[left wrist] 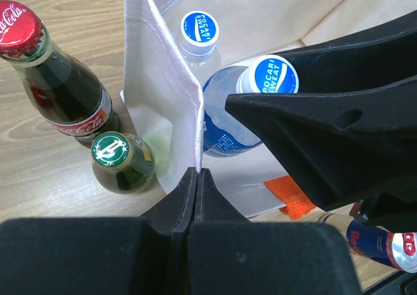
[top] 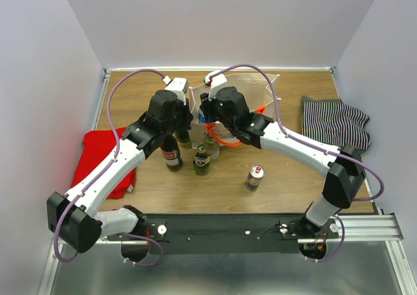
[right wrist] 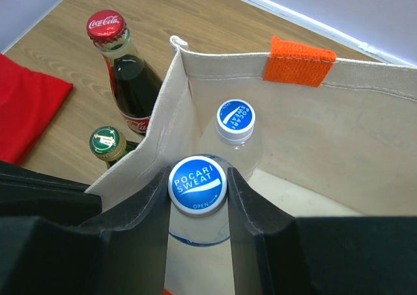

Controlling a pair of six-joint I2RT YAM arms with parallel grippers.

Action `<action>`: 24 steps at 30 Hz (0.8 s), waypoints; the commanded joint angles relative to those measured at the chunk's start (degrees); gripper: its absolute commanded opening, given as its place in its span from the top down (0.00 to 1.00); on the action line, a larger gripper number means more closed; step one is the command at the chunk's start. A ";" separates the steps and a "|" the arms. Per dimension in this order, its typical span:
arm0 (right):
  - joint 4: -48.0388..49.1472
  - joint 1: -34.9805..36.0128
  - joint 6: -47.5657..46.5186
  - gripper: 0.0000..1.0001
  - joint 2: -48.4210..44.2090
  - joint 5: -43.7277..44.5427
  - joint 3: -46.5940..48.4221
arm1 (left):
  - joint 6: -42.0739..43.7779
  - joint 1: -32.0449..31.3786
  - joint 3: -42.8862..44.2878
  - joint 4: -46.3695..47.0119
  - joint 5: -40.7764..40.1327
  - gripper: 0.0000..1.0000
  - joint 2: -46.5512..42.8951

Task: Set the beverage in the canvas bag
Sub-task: Place the drink in the canvas bag.

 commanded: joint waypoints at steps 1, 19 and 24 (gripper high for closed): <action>6.15 0.06 1.49 0.99 -0.13 -1.61 0.21 | 0.01 0.00 -0.18 -0.24 -0.85 1.00 -0.75; 4.39 -0.03 2.19 0.99 2.42 -1.43 -0.84 | 0.01 0.00 -0.18 0.29 -0.76 1.00 -0.31; 3.60 -0.03 2.45 0.99 2.95 -0.82 -0.93 | -0.17 0.00 -0.27 0.47 -0.76 1.00 -0.31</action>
